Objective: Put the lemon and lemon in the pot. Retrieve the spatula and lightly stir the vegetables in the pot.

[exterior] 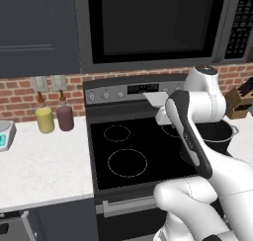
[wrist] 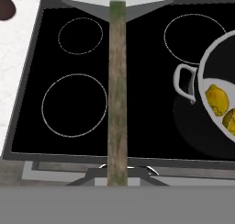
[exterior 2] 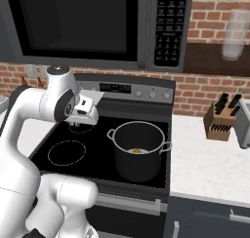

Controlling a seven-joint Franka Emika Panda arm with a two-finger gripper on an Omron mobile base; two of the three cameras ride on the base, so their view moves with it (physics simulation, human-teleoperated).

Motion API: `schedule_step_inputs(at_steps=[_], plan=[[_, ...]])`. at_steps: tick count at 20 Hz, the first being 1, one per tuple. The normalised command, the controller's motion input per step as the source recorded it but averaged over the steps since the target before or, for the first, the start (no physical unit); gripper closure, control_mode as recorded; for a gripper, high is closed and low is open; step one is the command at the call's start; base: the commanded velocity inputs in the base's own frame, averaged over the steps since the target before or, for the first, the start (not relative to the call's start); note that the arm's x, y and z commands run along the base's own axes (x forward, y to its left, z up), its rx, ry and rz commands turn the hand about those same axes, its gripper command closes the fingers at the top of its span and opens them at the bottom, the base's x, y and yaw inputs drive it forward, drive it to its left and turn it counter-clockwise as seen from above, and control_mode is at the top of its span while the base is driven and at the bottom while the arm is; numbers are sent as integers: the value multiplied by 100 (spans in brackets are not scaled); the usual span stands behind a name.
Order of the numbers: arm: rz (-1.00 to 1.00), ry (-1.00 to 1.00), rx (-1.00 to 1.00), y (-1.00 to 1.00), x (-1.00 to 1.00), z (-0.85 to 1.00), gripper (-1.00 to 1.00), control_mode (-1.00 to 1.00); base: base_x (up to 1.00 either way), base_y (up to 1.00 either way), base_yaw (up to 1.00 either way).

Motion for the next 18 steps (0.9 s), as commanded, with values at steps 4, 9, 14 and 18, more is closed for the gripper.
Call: schedule_step_inputs(at_steps=[4,9,14,18], plan=[[0,0,0,0,0,0,100,100,44,0,0],[0,0,1,-2,1,0,100,-100,6,0,0],[0,0,0,-1,0,0,100,-100,0,0,0],[0,-1,2,-3,0,0,100,-100,0,0,0]])
